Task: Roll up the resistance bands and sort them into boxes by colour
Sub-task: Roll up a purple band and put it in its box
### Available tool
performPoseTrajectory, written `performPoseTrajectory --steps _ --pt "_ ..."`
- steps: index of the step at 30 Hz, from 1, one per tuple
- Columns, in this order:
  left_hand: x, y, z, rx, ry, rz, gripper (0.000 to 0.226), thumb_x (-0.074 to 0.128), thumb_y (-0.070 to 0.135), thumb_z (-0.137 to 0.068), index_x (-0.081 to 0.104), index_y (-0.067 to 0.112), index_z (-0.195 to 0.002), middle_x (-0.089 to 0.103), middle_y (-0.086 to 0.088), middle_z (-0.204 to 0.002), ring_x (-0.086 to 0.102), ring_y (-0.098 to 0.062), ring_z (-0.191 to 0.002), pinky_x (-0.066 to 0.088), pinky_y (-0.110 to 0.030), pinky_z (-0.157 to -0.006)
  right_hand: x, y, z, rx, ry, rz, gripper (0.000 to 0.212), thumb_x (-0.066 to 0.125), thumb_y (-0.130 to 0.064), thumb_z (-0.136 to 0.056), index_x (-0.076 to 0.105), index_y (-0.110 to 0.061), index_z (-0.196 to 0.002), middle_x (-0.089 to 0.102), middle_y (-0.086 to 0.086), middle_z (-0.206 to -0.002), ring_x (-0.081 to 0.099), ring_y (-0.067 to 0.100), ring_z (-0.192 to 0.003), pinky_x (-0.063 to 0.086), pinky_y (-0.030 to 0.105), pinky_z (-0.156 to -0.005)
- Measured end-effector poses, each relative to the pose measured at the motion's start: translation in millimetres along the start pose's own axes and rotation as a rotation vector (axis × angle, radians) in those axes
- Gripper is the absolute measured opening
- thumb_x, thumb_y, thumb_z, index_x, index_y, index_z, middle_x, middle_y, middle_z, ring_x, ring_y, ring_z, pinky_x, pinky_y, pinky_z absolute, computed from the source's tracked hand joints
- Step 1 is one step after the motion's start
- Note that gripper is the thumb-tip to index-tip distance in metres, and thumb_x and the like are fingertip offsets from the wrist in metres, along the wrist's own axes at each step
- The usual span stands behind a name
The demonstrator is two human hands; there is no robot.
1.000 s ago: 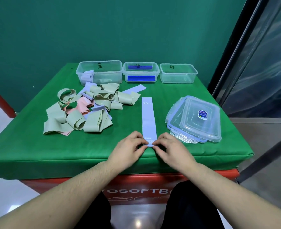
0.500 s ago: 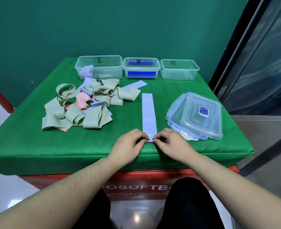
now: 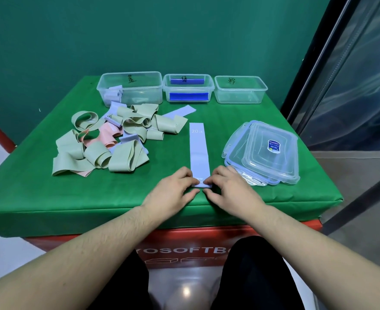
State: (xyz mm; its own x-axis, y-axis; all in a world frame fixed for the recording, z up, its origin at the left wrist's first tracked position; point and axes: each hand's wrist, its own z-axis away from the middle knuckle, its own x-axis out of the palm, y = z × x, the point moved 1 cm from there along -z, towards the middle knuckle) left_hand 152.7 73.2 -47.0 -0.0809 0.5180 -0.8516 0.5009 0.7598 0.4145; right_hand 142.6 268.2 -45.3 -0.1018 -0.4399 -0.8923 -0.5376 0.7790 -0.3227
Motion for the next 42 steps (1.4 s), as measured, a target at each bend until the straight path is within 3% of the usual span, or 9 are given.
performPoseTrajectory --steps 4,8,14,18,21,26,33,38,42 --pt "-2 -3 -5 0.055 -0.016 -0.011 0.021 0.062 0.026 -0.096 0.072 0.014 -0.11 0.06 0.003 -0.106 0.063 -0.017 -0.082 0.049 -0.028 -0.076 2 1 -1 -0.083 0.053 0.051 0.019 0.067 -0.026 -0.092 0.074 -0.014 -0.104 0.059 -0.001 -0.094 0.049 0.02 -0.09 0.046 0.032 -0.082" --pt "-4 -6 -6 0.074 -0.018 -0.002 0.021 0.061 0.026 -0.096 0.072 0.016 -0.111 0.061 0.004 -0.105 0.063 -0.016 -0.083 0.051 -0.03 -0.076 2 4 -3 -0.089 0.039 0.029 0.02 0.066 -0.024 -0.093 0.074 -0.014 -0.107 0.062 -0.001 -0.094 0.051 0.019 -0.09 0.038 0.022 -0.082" --pt "-1 -9 -8 0.053 0.025 0.031 0.016 0.064 0.024 -0.094 0.068 0.018 -0.108 0.064 0.006 -0.102 0.061 -0.012 -0.092 0.051 -0.029 -0.079 4 10 -3 -0.025 0.022 -0.136 0.015 0.063 -0.024 -0.093 0.069 -0.017 -0.104 0.064 -0.003 -0.098 0.058 0.017 -0.094 0.048 0.033 -0.085" --pt "-2 -9 -10 0.037 0.016 0.036 0.015 0.062 0.024 -0.095 0.069 0.016 -0.106 0.064 0.004 -0.101 0.061 -0.015 -0.092 0.05 -0.03 -0.081 8 13 -2 -0.02 0.047 -0.139 0.016 0.069 -0.026 -0.09 0.07 -0.015 -0.102 0.06 -0.003 -0.095 0.055 0.017 -0.091 0.046 0.028 -0.083" --pt "-1 -8 -11 0.027 0.013 0.029 0.017 0.06 0.025 -0.096 0.068 0.016 -0.107 0.062 0.004 -0.103 0.061 -0.016 -0.09 0.049 -0.03 -0.078 8 14 -5 -0.018 0.068 -0.125 0.017 0.069 -0.028 -0.091 0.072 -0.015 -0.101 0.057 -0.003 -0.096 0.052 0.017 -0.092 0.039 0.023 -0.084" --pt "-2 -11 -12 0.016 0.019 0.043 0.021 0.062 0.032 -0.095 0.071 0.019 -0.108 0.057 0.008 -0.108 0.048 -0.003 -0.073 0.042 -0.023 -0.07 9 15 -9 0.005 0.062 -0.131 0.017 0.065 -0.028 -0.094 0.072 -0.015 -0.1 0.058 -0.002 -0.094 0.052 0.019 -0.092 0.043 0.031 -0.085" --pt "1 -18 -15 0.036 0.033 0.052 0.021 0.063 0.027 -0.096 0.074 0.019 -0.111 0.066 0.007 -0.104 0.062 -0.01 -0.091 0.049 -0.025 -0.079 9 18 -13 0.008 0.094 -0.137 0.017 0.064 -0.028 -0.093 0.076 -0.016 -0.097 0.057 -0.001 -0.09 0.049 0.019 -0.087 0.039 0.028 -0.084" --pt "3 -16 -18 -0.027 0.075 0.133 0.012 0.067 0.022 -0.093 0.074 0.022 -0.102 0.065 0.01 -0.098 0.056 -0.003 -0.085 0.041 -0.017 -0.075 7 22 -16 -0.073 0.096 -0.035 0.035 0.049 -0.04 -0.095 0.077 -0.019 -0.1 0.056 -0.001 -0.092 0.046 0.018 -0.09 0.038 0.028 -0.083" --pt "5 -16 -16 -0.041 0.084 0.084 0.014 0.065 0.026 -0.093 0.075 0.023 -0.103 0.06 0.01 -0.103 0.05 0.0 -0.078 0.04 -0.02 -0.071 12 24 -17 -0.095 0.14 -0.009 0.034 0.051 -0.039 -0.096 0.076 -0.018 -0.104 0.057 -0.001 -0.092 0.047 0.019 -0.089 0.043 0.032 -0.081"
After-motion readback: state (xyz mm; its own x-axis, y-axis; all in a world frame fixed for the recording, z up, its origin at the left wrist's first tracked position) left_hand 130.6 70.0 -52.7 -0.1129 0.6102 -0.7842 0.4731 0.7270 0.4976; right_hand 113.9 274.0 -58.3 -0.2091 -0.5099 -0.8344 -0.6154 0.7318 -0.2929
